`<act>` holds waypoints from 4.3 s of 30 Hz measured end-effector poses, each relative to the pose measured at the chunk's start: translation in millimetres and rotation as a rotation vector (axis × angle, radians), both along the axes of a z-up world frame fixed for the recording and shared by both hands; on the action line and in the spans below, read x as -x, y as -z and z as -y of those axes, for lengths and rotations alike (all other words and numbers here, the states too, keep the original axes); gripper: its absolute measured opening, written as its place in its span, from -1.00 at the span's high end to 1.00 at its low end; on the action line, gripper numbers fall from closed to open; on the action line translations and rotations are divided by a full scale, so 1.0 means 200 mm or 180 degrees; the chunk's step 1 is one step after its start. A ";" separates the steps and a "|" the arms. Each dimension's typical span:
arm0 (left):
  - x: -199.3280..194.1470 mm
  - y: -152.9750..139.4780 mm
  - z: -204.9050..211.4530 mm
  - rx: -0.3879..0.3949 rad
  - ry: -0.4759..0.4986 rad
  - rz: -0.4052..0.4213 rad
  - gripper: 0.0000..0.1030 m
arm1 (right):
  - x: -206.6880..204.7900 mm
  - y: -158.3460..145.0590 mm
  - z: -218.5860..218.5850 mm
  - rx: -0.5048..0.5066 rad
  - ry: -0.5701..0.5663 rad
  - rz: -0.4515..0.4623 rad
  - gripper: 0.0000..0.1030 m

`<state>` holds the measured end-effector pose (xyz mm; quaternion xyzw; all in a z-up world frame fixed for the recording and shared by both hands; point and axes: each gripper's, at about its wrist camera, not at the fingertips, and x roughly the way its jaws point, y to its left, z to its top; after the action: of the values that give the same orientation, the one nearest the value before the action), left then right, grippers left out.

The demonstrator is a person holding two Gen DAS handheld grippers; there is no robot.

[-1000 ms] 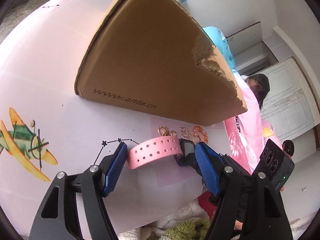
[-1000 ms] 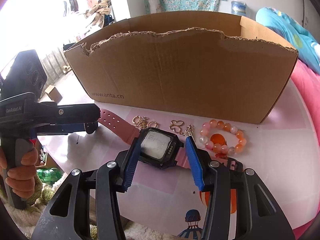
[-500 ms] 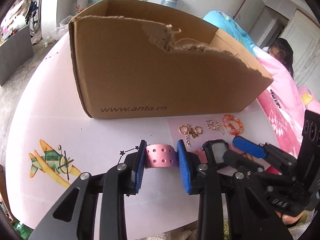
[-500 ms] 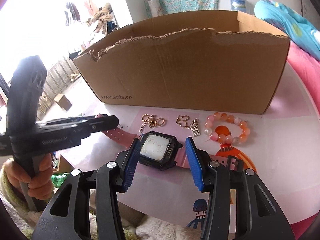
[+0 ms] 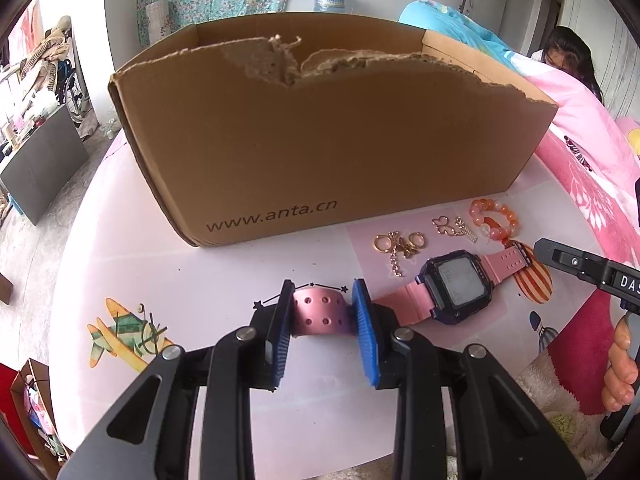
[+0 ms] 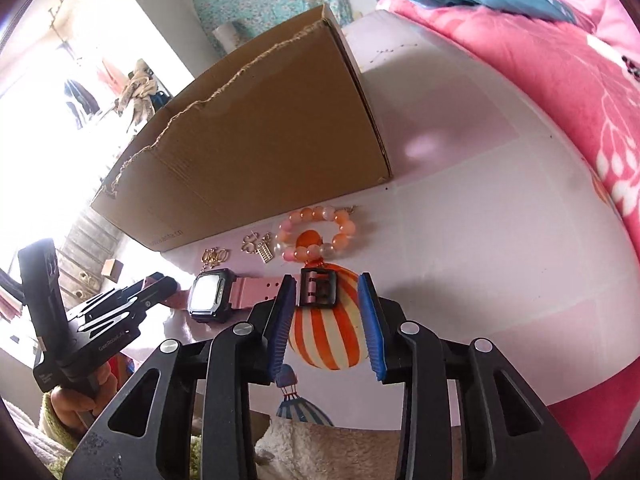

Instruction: Organize jewelry

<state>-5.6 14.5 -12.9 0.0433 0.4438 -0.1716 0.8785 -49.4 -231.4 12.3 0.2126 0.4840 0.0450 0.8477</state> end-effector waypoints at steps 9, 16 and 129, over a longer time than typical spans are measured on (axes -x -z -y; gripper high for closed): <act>0.00 0.01 0.03 -0.0020 -0.0035 0.0026 0.45 | -0.03 0.04 0.06 -0.0440 0.0068 -0.0009 0.45; -0.01 0.01 0.02 0.0005 -0.0039 0.0011 0.45 | -0.01 0.07 0.18 -0.1628 0.0099 0.0121 0.45; 0.03 0.02 0.01 -0.0208 0.0170 0.0135 -0.36 | -0.12 -0.31 -0.25 0.0503 -0.0500 0.0422 0.33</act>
<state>-11.4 12.4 -16.0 0.0873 0.4292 -0.1795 0.8809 -24.6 -180.6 74.3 0.1031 0.4440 0.0869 0.8858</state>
